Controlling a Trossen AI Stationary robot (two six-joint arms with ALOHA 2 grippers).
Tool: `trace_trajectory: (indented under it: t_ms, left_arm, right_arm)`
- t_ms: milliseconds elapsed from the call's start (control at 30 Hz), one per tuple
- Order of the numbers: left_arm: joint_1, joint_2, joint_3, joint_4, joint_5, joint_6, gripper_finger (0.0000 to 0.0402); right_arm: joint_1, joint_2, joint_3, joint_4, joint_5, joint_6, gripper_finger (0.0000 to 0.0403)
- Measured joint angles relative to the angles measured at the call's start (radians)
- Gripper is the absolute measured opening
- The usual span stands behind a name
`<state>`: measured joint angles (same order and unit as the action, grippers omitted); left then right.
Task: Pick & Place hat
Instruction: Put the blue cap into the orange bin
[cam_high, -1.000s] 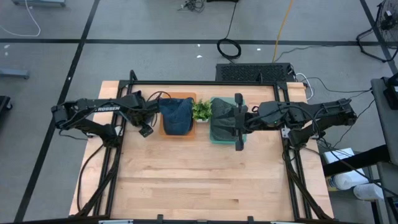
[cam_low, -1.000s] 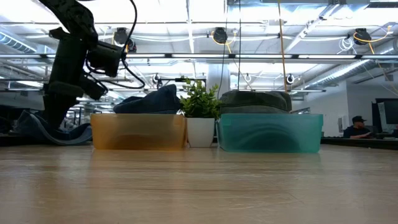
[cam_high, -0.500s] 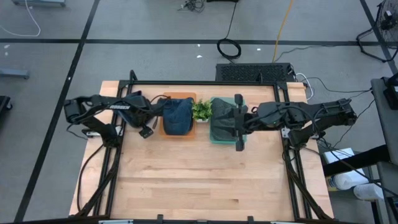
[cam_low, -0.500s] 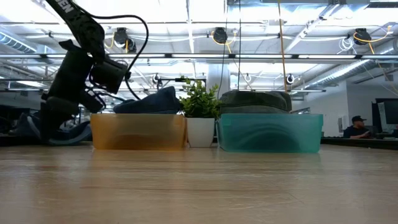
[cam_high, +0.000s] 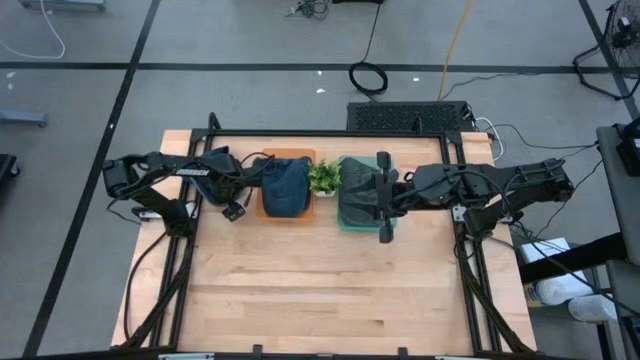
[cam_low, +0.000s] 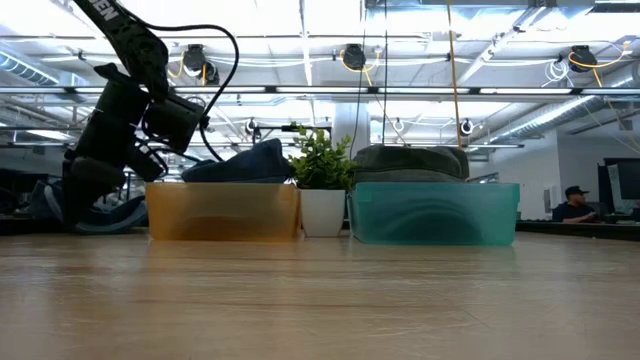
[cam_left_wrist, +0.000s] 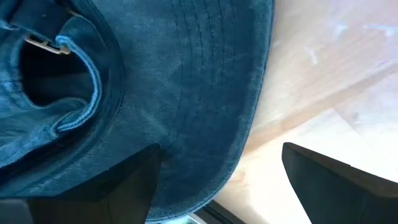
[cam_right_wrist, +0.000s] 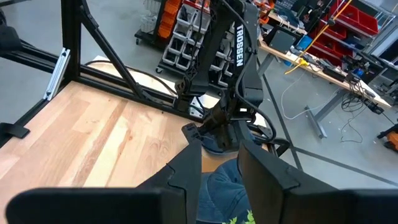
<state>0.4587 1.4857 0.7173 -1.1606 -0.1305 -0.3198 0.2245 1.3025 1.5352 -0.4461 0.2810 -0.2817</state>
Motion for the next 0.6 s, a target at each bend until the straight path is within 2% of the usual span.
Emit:
trace_trajectory:
  t_ms: [100,300,467,600]
  left_arm:
    - [0.0,0.0,0.016,-0.003,0.032,-0.049,0.034]
    - [0.0,-0.003,0.089,-0.015,0.017,-0.199,0.034]
    - [0.007,-0.003,0.15,-0.078,-0.033,-0.42,0.034]
    - [0.024,-0.003,0.164,-0.129,-0.023,-0.603,0.034]
  right_arm:
    - [0.0,0.0,0.0,0.0,0.0,0.0,0.01]
    - [0.0,0.0,0.0,0.0,0.001,0.0,0.01]
    - [0.0,0.0,0.0,0.0,0.001,0.0,0.01]
    - [0.0,0.0,0.0,0.0,0.001,0.0,0.01]
